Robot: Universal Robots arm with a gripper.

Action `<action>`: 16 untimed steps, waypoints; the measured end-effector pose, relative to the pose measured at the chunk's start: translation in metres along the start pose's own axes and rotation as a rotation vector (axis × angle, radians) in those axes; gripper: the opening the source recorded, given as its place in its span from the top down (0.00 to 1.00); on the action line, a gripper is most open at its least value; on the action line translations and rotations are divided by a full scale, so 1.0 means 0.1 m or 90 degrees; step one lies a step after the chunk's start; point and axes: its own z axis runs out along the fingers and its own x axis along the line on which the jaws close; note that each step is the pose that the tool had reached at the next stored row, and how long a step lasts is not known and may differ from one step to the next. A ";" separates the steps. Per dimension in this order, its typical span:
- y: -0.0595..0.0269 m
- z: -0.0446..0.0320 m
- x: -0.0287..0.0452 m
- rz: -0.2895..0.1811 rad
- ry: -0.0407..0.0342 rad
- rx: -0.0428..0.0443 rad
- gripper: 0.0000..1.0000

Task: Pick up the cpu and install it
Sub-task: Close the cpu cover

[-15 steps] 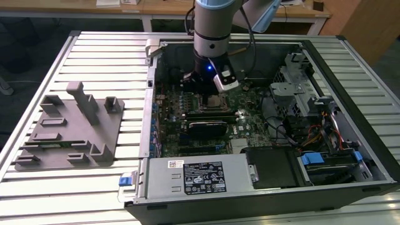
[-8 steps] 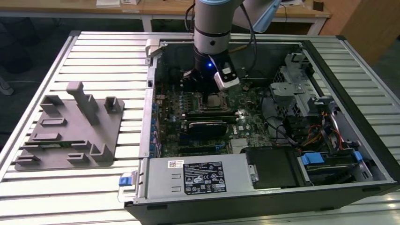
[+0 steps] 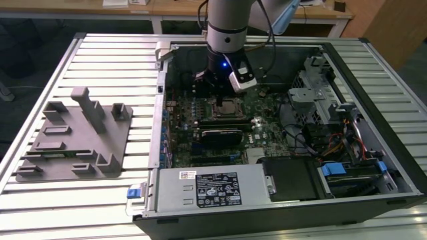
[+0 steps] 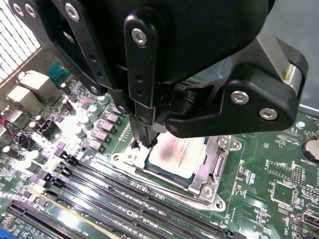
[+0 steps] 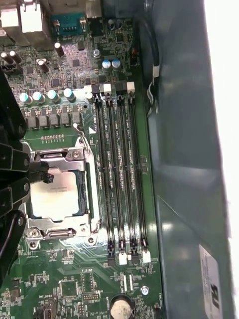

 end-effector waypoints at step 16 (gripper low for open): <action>0.013 -0.054 -0.134 0.000 0.0002 0.0001 0.89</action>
